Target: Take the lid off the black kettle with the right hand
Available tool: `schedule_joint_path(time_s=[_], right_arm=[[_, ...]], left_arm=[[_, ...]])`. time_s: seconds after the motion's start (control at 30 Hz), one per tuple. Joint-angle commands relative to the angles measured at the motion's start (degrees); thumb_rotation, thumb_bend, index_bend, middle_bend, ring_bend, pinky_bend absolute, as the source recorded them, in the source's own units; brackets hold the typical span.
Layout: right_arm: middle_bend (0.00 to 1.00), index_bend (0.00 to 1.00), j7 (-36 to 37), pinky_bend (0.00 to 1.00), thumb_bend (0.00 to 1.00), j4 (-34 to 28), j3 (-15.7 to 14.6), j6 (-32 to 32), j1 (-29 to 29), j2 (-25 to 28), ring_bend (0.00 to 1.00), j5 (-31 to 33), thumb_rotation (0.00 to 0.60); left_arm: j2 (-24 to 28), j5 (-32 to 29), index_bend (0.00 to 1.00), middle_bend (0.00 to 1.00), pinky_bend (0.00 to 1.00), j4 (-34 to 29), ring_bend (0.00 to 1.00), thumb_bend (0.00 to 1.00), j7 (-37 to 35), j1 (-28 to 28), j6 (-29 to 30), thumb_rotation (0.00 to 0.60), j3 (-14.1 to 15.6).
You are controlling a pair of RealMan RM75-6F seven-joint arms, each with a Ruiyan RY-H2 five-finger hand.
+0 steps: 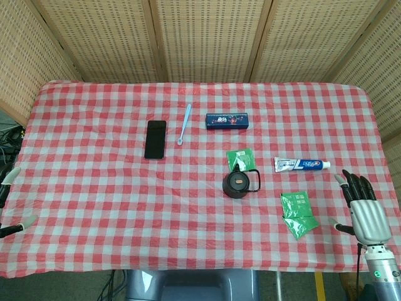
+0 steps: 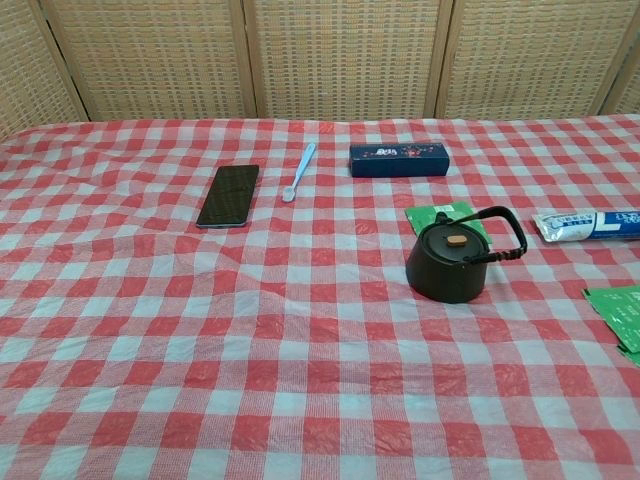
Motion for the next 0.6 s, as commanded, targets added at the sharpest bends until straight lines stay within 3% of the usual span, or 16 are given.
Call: schedule_joint_path(time_s=[0.03,0.27,0.37,0.5,0.6], right_arm=[[0.00,0.00,0.52,0.00,0.00,0.59,1.08,-0.68,-0.47,-0.42,0.00,-0.53,0.600],[0.00,0.00,4.29,0.00,0.00,-4.38,2.53,-8.55,4.53,2.07,0.00,-3.81,0.600],[0.00,0.04,5.20,0.00,0.00,-10.08,5.47,-15.91,9.85,5.14,0.00,-2.54,0.600],[0.00,0.24,1.94,0.00,0.02,-15.31,10.72,-25.40,16.52,6.60,0.00,4.52,0.600],[0.00,0.38,-2.60,0.00,0.16,-17.27,13.71,-30.14,20.44,5.52,0.00,10.67,0.600]], left_arm=[[-0.07,-0.01,0.00,0.00,0.00,0.07,0.00,0.00,-0.12,-0.03,0.09,0.600,-0.14],[-0.30,-0.45,0.00,0.00,0.00,-0.05,0.00,0.00,-0.02,-0.26,-0.35,0.600,-0.42],[-0.27,-0.55,0.00,0.00,0.00,-0.36,0.00,0.00,0.51,-0.63,-0.70,0.600,-0.71],[-0.43,-0.94,0.00,0.00,0.00,-0.32,0.00,0.00,0.74,-0.98,-1.04,0.600,-1.08],[-0.75,-1.33,0.00,0.00,0.00,0.27,0.00,0.00,0.09,-1.23,-1.54,0.600,-1.23]])
